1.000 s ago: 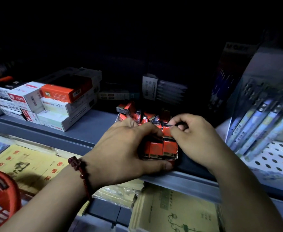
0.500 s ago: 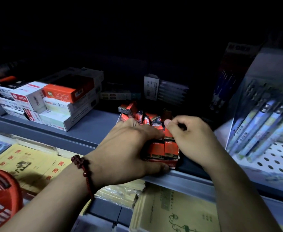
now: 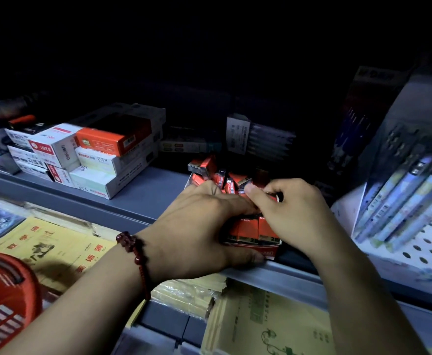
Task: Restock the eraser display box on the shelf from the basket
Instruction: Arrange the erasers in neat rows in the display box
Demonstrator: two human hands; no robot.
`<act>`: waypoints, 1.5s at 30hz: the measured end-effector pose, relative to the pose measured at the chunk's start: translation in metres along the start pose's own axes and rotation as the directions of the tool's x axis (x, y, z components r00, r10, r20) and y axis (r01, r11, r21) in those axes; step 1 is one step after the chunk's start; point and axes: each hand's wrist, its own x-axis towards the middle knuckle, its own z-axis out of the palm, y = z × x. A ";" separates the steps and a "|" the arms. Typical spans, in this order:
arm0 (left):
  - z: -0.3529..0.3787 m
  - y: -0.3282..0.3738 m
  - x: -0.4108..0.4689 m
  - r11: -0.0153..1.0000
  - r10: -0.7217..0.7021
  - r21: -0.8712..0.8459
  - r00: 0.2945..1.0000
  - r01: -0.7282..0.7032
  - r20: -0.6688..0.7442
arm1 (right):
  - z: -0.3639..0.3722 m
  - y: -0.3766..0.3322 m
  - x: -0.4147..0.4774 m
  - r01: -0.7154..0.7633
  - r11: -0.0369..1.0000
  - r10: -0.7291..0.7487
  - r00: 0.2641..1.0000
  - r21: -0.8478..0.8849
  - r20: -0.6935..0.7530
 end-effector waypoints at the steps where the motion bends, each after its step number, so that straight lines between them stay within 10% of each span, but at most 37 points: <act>1: 0.000 0.000 0.000 1.000 0.001 0.003 1.000 -0.001 0.001 | 0.002 0.000 0.002 -0.028 1.000 0.028 0.999 0.012 -0.024; 30: 0.005 -0.004 -0.004 0.996 0.087 0.007 0.988 -0.087 -0.126 | 0.006 0.001 0.009 -0.229 0.852 0.306 0.947 0.472 -0.094; 35: 0.012 -0.009 -0.002 0.954 -0.096 -0.299 0.926 -0.019 -0.365 | 0.007 0.003 0.008 -0.204 0.873 0.226 0.974 0.444 0.002; 45: 0.014 -0.008 0.003 0.994 -0.038 -0.107 0.962 0.009 -0.269 | -0.002 0.012 0.006 -0.133 0.936 0.116 0.991 0.326 0.070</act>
